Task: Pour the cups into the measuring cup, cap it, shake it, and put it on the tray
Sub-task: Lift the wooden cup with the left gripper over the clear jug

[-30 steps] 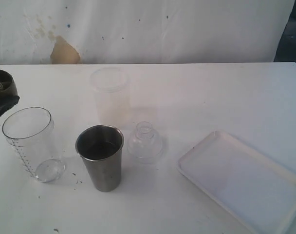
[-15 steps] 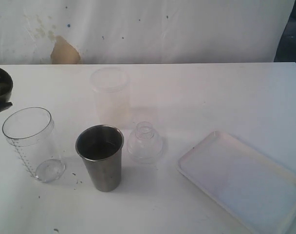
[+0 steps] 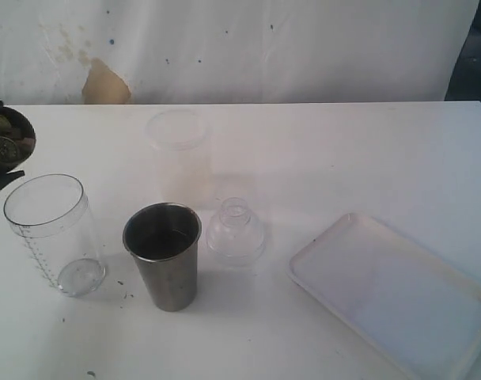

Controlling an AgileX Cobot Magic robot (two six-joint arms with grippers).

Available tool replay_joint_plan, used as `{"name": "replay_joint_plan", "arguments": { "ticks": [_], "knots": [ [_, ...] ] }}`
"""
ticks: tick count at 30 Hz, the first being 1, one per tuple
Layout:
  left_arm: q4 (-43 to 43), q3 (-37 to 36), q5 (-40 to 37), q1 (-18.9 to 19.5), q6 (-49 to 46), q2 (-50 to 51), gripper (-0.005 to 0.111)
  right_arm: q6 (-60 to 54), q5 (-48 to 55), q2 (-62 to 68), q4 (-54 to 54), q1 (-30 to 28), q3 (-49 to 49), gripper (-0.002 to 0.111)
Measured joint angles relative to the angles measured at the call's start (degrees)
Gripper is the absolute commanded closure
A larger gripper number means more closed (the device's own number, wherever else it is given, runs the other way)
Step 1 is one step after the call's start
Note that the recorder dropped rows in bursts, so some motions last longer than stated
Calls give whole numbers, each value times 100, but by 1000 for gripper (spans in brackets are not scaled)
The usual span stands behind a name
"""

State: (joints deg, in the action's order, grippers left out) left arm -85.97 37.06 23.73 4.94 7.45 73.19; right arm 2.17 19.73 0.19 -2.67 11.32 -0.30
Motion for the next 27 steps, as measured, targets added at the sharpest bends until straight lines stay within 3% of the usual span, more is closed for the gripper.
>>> {"name": "replay_joint_plan", "arguments": {
  "ticks": [6, 16, 27],
  "knots": [
    [-920, -10, -227, -203, 0, -92, 107, 0, 0, 0, 0, 0, 0, 108],
    [-1265, -23, -657, -494, -590, -92, 107, 0, 0, 0, 0, 0, 0, 108],
    [-1422, -23, -839, -542, -862, -92, 107, 0, 0, 0, 0, 0, 0, 108]
  ]
}}
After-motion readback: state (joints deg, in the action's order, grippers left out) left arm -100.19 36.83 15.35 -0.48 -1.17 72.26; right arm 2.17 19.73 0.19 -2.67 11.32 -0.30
